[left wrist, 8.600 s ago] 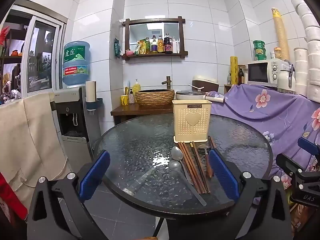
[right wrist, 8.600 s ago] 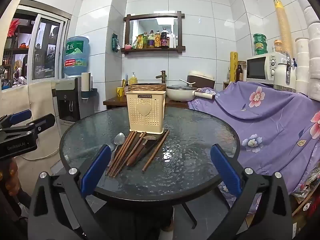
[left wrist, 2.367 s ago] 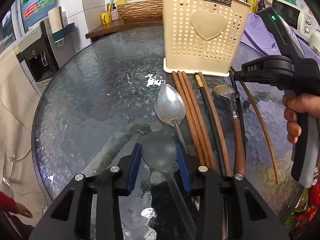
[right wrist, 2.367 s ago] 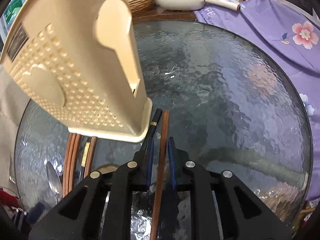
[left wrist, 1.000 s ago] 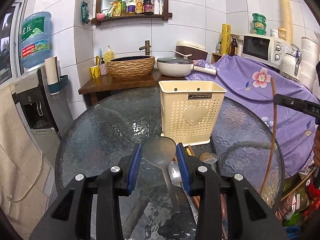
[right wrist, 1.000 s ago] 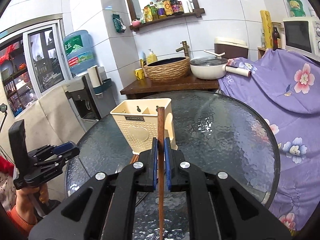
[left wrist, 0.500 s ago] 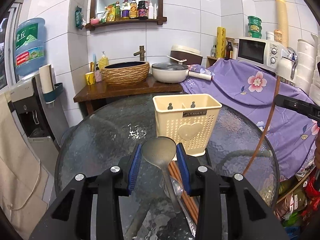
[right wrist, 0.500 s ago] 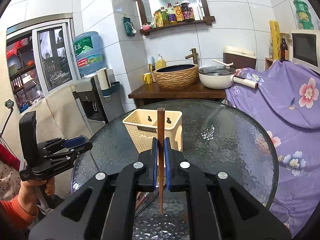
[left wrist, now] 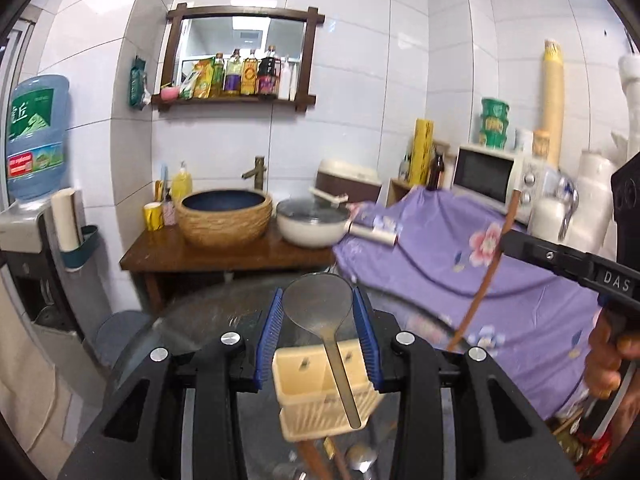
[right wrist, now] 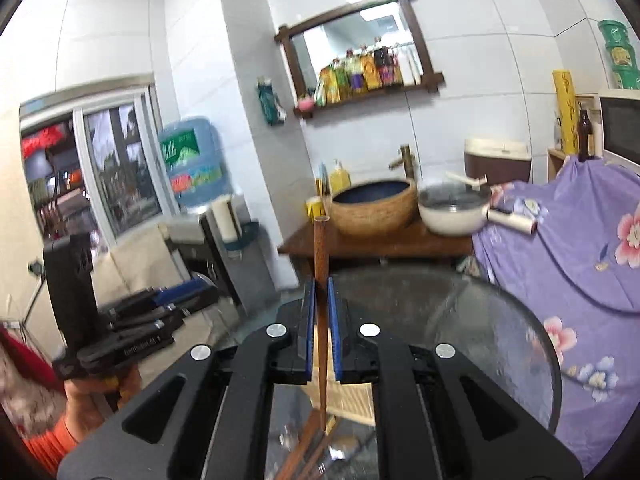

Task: Organize utensils
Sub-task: 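Lower the chopstick and spoon into the cream holder and open both tools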

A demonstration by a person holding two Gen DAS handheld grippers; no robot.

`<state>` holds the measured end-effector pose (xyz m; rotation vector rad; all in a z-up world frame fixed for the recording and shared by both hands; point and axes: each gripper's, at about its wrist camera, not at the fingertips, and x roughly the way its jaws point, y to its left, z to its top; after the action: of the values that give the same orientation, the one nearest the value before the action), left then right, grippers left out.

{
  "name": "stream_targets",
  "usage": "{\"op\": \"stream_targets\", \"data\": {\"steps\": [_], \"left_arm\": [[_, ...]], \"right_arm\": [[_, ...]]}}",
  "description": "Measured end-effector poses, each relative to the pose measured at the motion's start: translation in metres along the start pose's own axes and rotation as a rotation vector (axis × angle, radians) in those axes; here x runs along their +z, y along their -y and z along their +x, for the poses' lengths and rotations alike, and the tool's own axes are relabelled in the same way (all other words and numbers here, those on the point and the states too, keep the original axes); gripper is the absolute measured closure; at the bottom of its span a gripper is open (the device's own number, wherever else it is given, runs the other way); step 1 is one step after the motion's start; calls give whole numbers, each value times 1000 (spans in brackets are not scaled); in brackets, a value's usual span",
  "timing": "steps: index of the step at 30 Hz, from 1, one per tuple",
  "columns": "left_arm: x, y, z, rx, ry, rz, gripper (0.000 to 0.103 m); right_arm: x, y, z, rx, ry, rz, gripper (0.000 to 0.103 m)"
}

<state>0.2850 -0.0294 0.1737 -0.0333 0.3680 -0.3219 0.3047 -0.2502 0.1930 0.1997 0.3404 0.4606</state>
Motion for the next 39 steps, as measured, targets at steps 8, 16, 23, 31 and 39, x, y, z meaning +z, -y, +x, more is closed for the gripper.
{"op": "stream_targets", "data": {"steps": [8, 16, 23, 31, 39], "left_arm": [[10, 10, 66, 120, -22, 71, 68], [-40, -6, 111, 144, -140, 66, 68], [-69, -5, 130, 126, -210, 73, 68], [-90, -1, 147, 97, -288, 80, 68], [-103, 3, 154, 93, -318, 79, 67]], "right_arm": [[23, 6, 48, -121, 18, -26, 96], [-25, 30, 96, -145, -94, 5, 96], [-46, 42, 117, -135, -158, 44, 96], [-55, 51, 133, -148, -198, 75, 96], [-56, 55, 135, -173, -191, 74, 96]]}}
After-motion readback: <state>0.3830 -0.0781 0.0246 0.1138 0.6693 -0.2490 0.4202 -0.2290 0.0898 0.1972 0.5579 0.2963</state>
